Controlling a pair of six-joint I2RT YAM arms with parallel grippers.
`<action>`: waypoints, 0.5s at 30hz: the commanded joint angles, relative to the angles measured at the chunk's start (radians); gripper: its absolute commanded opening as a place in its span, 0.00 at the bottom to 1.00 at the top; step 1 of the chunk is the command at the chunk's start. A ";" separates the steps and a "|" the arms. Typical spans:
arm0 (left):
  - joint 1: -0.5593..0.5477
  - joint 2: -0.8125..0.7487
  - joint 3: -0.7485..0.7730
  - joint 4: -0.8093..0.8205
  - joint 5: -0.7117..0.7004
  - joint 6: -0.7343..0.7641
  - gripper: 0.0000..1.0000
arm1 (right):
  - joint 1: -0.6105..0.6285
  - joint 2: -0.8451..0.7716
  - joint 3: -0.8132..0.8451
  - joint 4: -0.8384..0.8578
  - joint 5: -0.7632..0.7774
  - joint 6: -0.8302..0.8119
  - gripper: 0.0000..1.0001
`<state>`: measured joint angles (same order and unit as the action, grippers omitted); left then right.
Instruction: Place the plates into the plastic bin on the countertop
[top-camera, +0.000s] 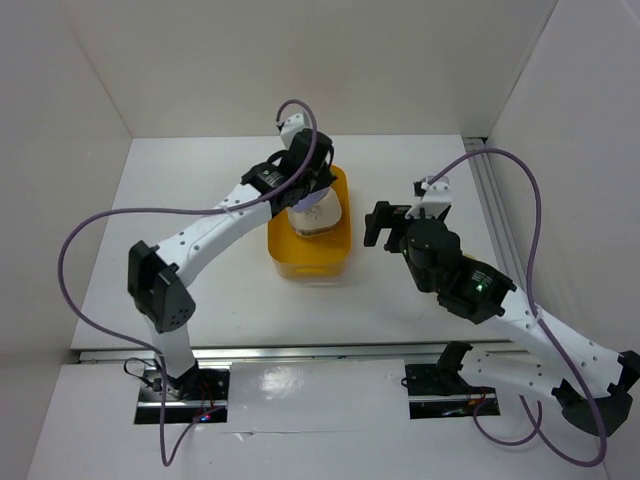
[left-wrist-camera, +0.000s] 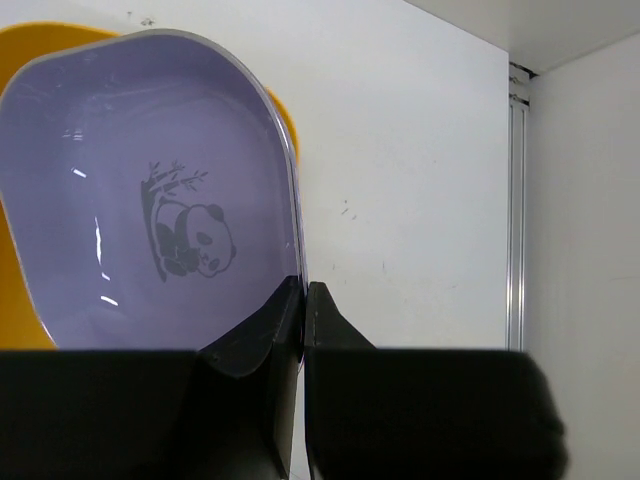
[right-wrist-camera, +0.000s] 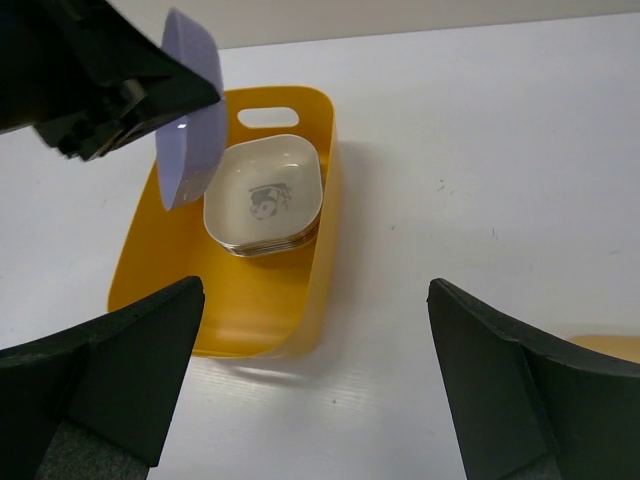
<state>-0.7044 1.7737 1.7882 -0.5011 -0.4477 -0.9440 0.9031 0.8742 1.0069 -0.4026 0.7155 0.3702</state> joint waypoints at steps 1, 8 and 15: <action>0.011 0.102 0.097 0.036 -0.011 0.007 0.00 | 0.000 -0.006 0.004 -0.059 0.041 0.036 1.00; 0.049 0.174 0.059 0.090 0.023 -0.039 0.00 | 0.000 -0.015 -0.016 -0.059 0.018 0.036 1.00; 0.074 0.196 0.039 0.127 0.081 -0.039 0.26 | 0.000 0.005 -0.025 -0.058 0.018 0.036 1.00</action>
<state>-0.6300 1.9652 1.8191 -0.4473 -0.3931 -0.9726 0.9031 0.8734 0.9916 -0.4595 0.7189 0.3965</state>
